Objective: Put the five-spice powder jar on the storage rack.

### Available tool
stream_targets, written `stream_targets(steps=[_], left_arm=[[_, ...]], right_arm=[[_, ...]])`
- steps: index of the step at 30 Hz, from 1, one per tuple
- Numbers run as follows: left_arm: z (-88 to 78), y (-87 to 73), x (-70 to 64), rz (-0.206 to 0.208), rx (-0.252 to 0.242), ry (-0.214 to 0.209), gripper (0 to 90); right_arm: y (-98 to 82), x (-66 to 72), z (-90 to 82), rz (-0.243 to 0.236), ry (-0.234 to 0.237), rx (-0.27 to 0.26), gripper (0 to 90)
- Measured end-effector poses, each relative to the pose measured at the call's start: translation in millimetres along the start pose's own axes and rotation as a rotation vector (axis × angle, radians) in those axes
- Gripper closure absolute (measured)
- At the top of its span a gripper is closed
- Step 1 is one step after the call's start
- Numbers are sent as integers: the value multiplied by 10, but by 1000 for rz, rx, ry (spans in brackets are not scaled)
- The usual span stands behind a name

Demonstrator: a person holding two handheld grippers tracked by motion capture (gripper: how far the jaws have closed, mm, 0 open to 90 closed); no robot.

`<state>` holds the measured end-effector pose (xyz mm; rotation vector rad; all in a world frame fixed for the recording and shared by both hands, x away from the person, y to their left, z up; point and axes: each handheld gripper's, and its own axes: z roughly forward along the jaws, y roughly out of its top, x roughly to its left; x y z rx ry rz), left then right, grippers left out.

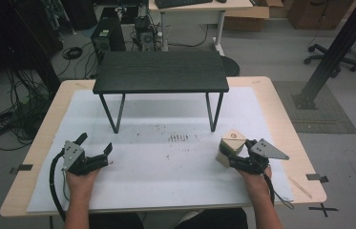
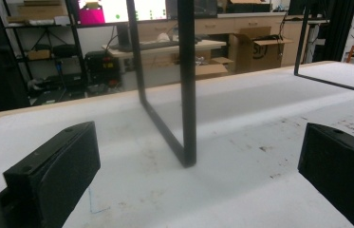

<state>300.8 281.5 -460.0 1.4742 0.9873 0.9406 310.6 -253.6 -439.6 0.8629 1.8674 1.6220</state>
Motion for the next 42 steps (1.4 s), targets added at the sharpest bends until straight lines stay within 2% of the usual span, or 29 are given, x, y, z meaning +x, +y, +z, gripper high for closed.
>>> stream_targets(steps=[8, 20, 42], left_arm=[[1, 0, -1, 0, 0, -1, 4], [2, 0, -1, 1, 0, -2, 4], [-2, 1, 1, -1, -2, -7, 4]], right_arm=[[34, 17, -5, -1, 10, 11, 300], [187, 26, -47, -10, 11, 4, 299], [584, 8, -159, -27, 19, -8, 299]])
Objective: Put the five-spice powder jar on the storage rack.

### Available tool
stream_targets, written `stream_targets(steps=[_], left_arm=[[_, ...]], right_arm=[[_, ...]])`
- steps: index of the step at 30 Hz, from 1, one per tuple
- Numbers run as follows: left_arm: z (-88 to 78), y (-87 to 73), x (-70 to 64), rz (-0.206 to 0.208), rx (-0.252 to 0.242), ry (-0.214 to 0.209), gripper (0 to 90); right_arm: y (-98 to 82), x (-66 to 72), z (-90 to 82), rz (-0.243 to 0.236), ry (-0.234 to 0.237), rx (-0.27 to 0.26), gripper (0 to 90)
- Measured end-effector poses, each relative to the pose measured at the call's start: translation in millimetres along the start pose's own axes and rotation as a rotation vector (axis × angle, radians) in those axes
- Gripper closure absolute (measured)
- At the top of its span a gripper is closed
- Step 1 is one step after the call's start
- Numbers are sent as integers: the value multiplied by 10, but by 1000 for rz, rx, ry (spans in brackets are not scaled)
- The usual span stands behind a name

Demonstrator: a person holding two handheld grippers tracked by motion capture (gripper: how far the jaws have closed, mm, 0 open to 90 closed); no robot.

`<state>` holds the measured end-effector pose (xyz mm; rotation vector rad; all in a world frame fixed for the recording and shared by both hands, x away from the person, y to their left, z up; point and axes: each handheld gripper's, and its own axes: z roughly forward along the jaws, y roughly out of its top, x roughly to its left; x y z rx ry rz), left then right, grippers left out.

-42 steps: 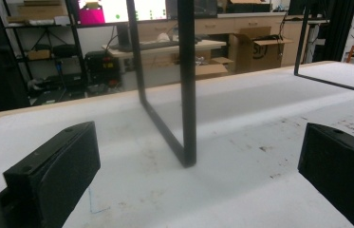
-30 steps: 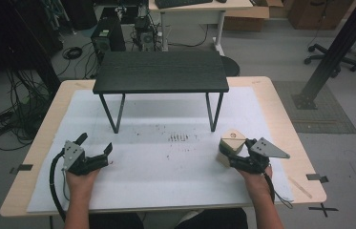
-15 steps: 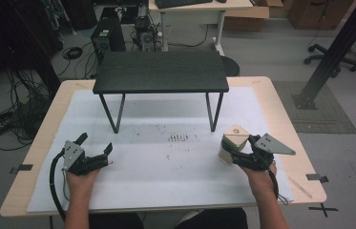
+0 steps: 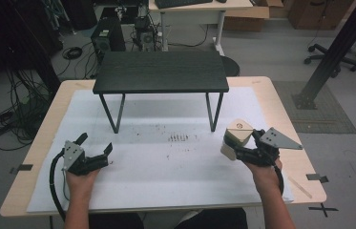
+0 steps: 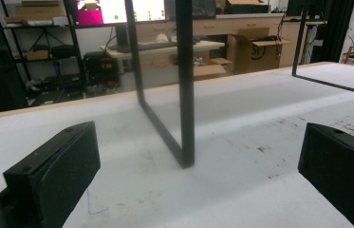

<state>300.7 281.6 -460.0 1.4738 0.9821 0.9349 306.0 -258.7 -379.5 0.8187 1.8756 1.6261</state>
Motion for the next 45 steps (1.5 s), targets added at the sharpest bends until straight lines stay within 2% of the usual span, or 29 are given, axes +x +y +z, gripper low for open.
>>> stream_targets(steps=[11, 28, 37, 45], left_arm=[[1, -1, 2, -4, -1, -1, 4], [1, -1, 6, -5, -1, -2, 4], [1, -2, 7, -6, -2, -3, 4], [1, -1, 7, -5, -3, -5, 4]], right_arm=[[244, 8, -2, -9, 16, 0, 299], [508, 35, 50, -19, 39, 19, 299], [661, 45, 121, -24, 50, 16, 299], [869, 81, 228, -33, 65, 14, 299]])
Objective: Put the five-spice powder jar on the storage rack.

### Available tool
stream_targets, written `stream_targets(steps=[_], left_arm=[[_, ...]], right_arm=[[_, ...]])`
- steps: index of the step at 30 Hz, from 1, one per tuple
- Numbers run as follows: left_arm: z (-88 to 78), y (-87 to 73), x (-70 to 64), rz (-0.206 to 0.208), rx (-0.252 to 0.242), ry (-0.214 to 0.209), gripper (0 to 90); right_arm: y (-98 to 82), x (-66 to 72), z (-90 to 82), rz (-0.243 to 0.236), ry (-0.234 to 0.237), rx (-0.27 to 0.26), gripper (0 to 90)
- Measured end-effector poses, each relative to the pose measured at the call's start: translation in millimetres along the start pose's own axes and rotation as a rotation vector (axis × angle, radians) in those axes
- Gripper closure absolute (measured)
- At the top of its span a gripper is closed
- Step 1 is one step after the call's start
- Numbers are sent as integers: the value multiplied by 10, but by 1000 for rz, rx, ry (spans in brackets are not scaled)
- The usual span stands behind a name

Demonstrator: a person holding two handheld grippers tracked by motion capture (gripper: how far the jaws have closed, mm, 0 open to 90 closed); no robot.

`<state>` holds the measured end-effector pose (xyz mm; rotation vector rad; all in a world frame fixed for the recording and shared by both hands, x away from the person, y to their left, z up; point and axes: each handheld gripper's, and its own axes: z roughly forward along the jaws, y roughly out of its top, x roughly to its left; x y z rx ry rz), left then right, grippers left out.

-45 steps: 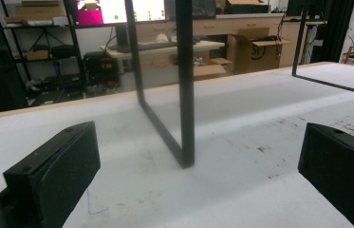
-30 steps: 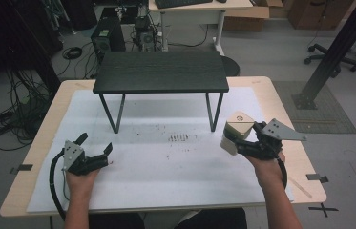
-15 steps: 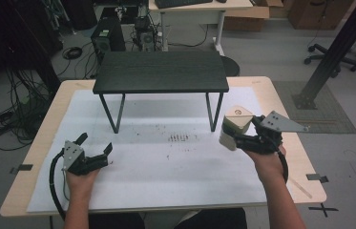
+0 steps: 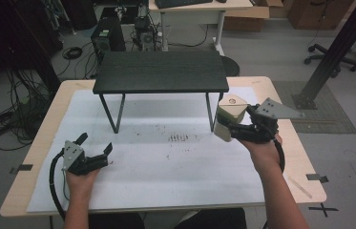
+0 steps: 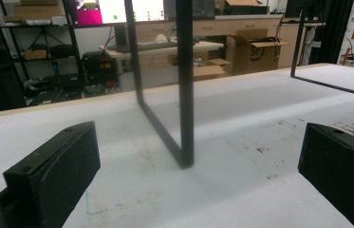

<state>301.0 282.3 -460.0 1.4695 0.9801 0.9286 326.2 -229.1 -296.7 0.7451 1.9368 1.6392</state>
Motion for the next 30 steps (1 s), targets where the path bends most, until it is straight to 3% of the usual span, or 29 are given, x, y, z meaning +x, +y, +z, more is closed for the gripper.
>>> stream_targets(steps=[30], left_arm=[[-2, -1, 1, -2, 0, -6, 4]], right_arm=[[498, -12, 282, -11, 4, -16, 299]])
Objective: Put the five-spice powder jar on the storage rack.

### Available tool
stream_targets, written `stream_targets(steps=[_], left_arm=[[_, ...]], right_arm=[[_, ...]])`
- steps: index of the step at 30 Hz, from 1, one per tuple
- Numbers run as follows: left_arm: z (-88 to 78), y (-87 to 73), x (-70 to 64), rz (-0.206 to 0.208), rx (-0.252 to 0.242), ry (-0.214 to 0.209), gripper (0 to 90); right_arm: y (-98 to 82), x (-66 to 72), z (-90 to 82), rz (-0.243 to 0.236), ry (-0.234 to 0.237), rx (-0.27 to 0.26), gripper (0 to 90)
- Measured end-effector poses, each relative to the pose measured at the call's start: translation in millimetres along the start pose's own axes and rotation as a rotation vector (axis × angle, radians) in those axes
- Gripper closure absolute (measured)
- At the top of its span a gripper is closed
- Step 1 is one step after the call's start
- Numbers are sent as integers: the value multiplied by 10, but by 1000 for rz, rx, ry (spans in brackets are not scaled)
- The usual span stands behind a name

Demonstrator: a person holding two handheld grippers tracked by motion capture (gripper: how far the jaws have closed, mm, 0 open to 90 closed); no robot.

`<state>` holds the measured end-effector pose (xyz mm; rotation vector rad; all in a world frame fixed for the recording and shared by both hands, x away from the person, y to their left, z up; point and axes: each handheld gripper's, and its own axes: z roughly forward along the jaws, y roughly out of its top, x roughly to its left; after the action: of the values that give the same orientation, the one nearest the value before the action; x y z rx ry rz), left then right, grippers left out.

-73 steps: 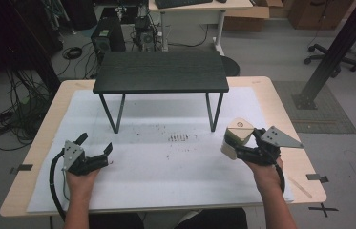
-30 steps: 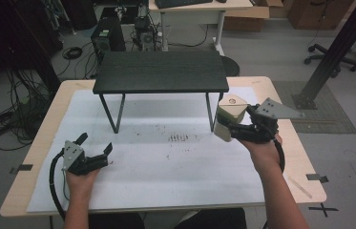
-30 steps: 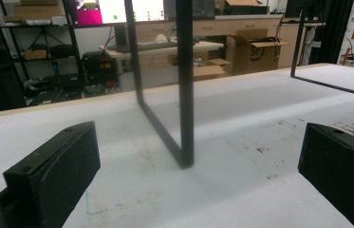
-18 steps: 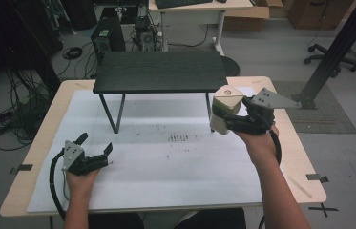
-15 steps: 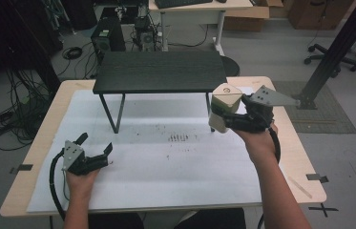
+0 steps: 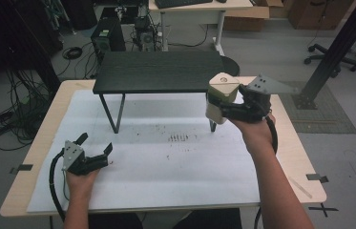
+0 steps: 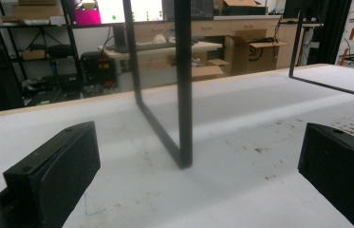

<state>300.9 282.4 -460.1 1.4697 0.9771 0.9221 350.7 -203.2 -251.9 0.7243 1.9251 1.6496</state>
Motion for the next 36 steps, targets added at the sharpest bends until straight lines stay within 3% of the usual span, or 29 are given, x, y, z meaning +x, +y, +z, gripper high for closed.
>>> stream_targets(steps=[36], left_arm=[[0, -1, 4, -5, -2, -5, 4]], right_arm=[[443, -109, 352, 8, -6, -18, 299]])
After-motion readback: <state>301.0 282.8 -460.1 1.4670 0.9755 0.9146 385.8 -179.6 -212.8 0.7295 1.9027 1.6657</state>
